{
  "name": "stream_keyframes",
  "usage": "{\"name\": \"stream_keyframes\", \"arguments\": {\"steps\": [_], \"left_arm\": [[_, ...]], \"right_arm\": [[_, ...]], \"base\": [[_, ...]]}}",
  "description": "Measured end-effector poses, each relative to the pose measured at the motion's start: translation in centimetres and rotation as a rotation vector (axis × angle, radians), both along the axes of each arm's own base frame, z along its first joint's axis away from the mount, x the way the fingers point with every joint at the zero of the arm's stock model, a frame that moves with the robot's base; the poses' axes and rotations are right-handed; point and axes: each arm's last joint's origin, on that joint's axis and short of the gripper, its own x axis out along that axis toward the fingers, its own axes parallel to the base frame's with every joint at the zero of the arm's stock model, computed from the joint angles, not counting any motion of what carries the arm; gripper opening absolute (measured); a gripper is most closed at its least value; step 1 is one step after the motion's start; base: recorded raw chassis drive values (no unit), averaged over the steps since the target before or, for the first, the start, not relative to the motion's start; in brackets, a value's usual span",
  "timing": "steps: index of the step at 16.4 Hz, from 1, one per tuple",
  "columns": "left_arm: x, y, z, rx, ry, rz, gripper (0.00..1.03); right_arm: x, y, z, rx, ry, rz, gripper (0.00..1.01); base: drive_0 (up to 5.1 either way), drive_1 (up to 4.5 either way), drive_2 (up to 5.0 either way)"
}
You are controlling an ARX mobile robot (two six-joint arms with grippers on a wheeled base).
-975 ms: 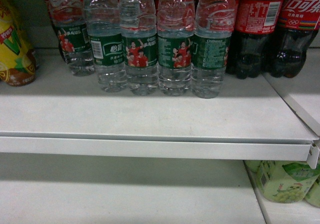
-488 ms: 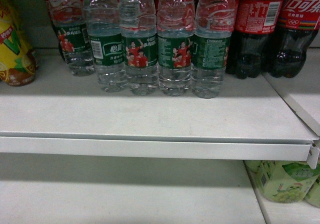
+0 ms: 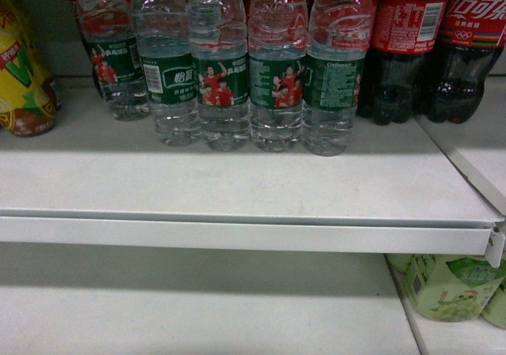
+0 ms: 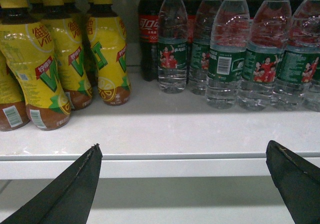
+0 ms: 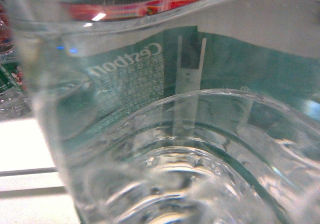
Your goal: Move water from second to third shelf
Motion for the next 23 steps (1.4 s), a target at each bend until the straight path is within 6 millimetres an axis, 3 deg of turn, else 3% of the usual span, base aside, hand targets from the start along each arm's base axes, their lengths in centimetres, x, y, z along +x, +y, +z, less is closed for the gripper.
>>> {"name": "stream_keyframes", "arguments": {"steps": [23], "left_arm": [[0.00, 0.00, 0.04, 0.000, -0.003, 0.001, 0.98]], "right_arm": [[-0.02, 0.00, -0.09, 0.000, -0.003, 0.000, 0.40]], "base": [[0.0, 0.00, 0.0]]}}
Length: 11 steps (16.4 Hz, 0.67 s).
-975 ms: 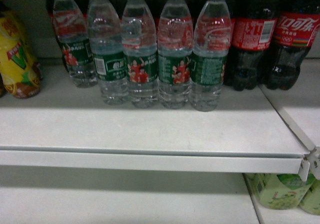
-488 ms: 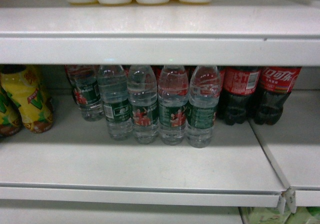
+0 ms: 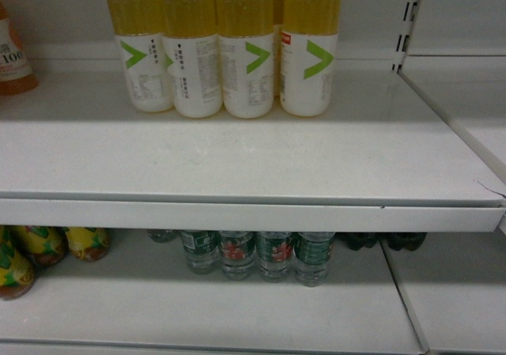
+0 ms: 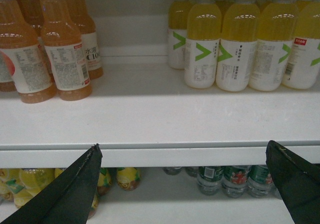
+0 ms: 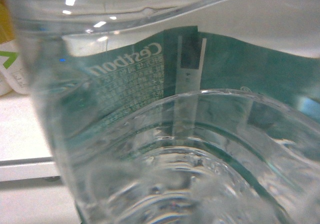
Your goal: Move water from second to third shelf
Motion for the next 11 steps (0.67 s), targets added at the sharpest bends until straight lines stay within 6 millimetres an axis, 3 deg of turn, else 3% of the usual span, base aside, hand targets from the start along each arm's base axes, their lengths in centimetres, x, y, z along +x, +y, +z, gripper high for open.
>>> {"name": "stream_keyframes", "arguments": {"steps": [1, 11], "left_arm": [[0.00, 0.00, -0.02, 0.000, 0.002, 0.000, 0.98], [0.00, 0.00, -0.03, 0.000, 0.003, -0.001, 0.98]], "right_arm": [[-0.02, 0.00, -0.03, -0.001, 0.003, -0.001, 0.40], [-0.05, -0.02, -0.06, -0.002, 0.005, -0.004, 0.40]], "base": [[0.0, 0.00, 0.0], [-4.8, 2.57, 2.6]]}}
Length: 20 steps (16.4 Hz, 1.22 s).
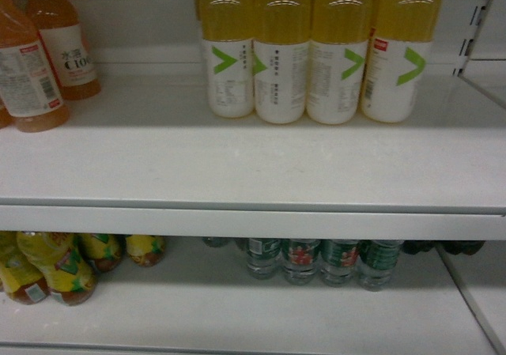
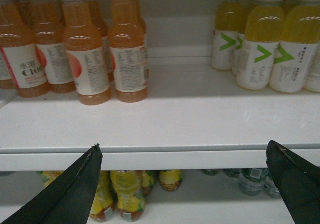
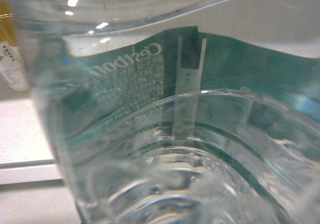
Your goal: Move water from second to third shelf
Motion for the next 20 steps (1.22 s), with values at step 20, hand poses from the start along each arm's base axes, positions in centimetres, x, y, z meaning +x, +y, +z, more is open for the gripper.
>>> {"name": "stream_keyframes", "arguments": {"steps": [20], "left_arm": [[0.00, 0.00, 0.01, 0.000, -0.001, 0.000, 0.98]], "right_arm": [[-0.02, 0.01, -0.01, 0.001, 0.000, 0.003, 0.40]], "base": [[-4.9, 2.45, 2.5]]}}
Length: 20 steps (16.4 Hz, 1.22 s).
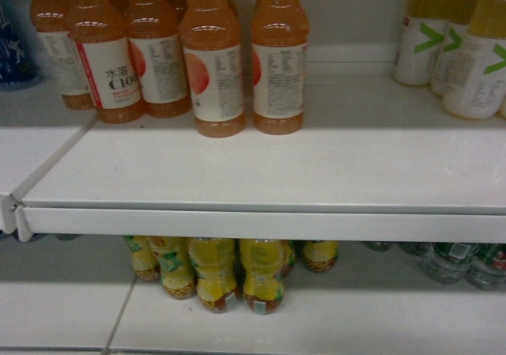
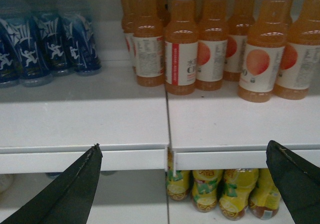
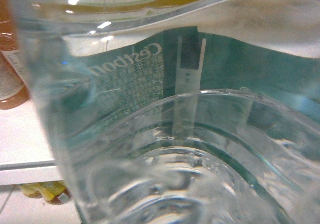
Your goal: Move water from second to third shelf
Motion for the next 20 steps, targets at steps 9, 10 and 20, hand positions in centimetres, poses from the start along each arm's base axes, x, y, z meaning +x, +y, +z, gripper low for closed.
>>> {"name": "stream_keyframes", "arguments": {"steps": [9, 10, 20], "left_arm": [[0.00, 0.00, -0.01, 0.000, 0.001, 0.000, 0.98], [0.00, 0.00, 0.01, 0.000, -0.001, 0.000, 0.98], [0.00, 0.00, 0.00, 0.000, 0.000, 0.000, 0.98]], "right_arm": [[0.00, 0.01, 0.00, 0.000, 0.000, 0.001, 0.40], [-0.01, 0.00, 0.02, 0.000, -0.002, 0.000, 0.40], [-0.01, 0.00, 0.01, 0.000, -0.002, 0.000, 0.40]], "base": [[-5.0, 2.05, 2.7], [-4.8, 1.52, 3.5], [-4.9, 1.61, 3.2]]}}
